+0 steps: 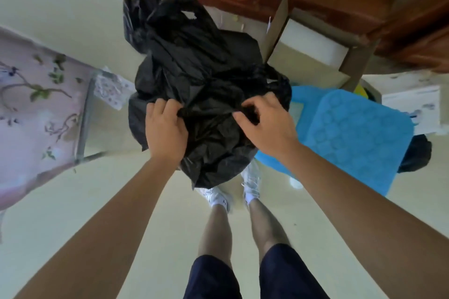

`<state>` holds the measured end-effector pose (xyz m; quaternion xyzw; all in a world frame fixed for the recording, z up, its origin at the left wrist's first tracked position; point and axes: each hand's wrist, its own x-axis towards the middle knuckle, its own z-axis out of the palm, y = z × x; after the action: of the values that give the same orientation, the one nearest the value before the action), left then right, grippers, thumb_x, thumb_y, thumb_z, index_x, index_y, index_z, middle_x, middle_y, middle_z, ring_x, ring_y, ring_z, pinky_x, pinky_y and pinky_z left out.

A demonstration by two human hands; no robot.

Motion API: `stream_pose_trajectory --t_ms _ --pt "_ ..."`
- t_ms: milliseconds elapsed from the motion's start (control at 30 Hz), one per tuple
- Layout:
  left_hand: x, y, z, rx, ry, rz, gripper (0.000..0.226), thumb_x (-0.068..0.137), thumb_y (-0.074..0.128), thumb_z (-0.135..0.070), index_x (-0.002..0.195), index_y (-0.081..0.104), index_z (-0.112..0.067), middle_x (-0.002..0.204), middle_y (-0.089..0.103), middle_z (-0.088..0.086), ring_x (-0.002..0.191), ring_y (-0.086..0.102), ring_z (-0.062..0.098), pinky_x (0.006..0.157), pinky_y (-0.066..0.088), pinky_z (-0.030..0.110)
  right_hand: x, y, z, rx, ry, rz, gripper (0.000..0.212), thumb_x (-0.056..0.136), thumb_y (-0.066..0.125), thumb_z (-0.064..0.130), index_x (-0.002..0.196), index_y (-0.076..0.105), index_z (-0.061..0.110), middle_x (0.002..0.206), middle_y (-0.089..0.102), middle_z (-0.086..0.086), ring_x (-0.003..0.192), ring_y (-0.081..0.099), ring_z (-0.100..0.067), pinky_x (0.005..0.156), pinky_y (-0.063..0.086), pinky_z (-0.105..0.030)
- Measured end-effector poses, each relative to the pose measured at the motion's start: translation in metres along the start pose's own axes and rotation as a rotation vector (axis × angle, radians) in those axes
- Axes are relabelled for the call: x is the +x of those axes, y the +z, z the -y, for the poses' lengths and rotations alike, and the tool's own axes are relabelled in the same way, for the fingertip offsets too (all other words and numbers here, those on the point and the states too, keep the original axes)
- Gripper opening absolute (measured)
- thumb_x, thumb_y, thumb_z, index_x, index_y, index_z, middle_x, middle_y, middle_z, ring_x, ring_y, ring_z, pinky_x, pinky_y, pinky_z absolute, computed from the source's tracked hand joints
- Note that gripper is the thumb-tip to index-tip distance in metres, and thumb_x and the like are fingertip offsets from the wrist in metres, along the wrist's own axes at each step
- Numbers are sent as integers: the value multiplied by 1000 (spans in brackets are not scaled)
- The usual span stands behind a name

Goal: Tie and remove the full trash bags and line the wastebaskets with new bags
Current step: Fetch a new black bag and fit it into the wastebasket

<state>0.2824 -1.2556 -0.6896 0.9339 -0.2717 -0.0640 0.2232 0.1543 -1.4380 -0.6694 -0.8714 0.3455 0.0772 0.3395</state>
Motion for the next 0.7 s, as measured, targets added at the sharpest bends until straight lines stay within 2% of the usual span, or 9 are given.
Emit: stream_pose_trajectory --t_ms 100,233,333,400,467,500,567,633,700 --pt "-6 -10 -6 -64 25 -38 23 67 50 15 84 58 1 84 54 19 85 35 26 68 26 25 10 -4 7 25 -86 -306 49 88 56 53 119 61 16 135 47 -13 123 48 -30 106 38 -42" --pt "-18 -16 -2 -71 91 -33 26 63 43 13 81 51 -4 79 50 17 82 34 25 69 25 24 23 -8 20 241 -119 -280 55 94 42 37 142 48 11 158 27 -17 147 24 -29 119 18 -38" --pt "-30 -24 4 -65 125 -32 23 65 36 4 82 45 -9 78 48 15 80 34 24 67 28 26 33 -7 21 247 -164 -252 52 100 41 24 150 38 10 160 27 -14 145 30 -22 117 27 -29" --pt "-37 -33 8 -47 121 -17 23 66 36 3 83 43 -10 78 48 15 80 35 25 67 27 25 32 -5 20 179 -164 -131 69 95 56 20 156 23 18 164 14 -10 132 49 -20 102 46 -32" --pt "-43 -47 10 -24 107 -3 26 65 39 7 84 42 -10 79 48 15 81 35 25 67 26 24 25 -1 20 78 -131 73 101 86 72 25 159 2 28 166 6 -6 109 66 -22 88 55 -42" --pt "-46 -55 10 -18 96 0 29 64 42 11 84 42 -10 79 48 15 82 35 24 68 26 24 20 1 21 32 -126 180 114 82 76 28 157 -9 31 165 15 -5 101 68 -24 88 55 -44" --pt "-54 -74 8 -10 67 -4 32 62 46 16 83 44 -8 79 49 15 82 35 24 69 28 24 7 7 26 9 -112 376 126 78 80 32 153 -22 33 145 52 -5 102 68 -27 94 52 -43" --pt "-63 -99 3 19 35 -14 34 61 47 18 83 45 -7 80 48 15 82 35 25 69 28 26 -7 8 37 -6 -63 530 119 80 77 36 157 -12 25 112 71 -2 102 67 -25 93 52 -37" --pt "-71 -130 -5 64 35 -27 36 60 48 19 84 44 -8 80 48 15 82 35 25 67 25 27 -21 3 58 -57 -61 622 86 82 71 37 154 27 22 111 71 -5 108 65 -26 91 50 -33"
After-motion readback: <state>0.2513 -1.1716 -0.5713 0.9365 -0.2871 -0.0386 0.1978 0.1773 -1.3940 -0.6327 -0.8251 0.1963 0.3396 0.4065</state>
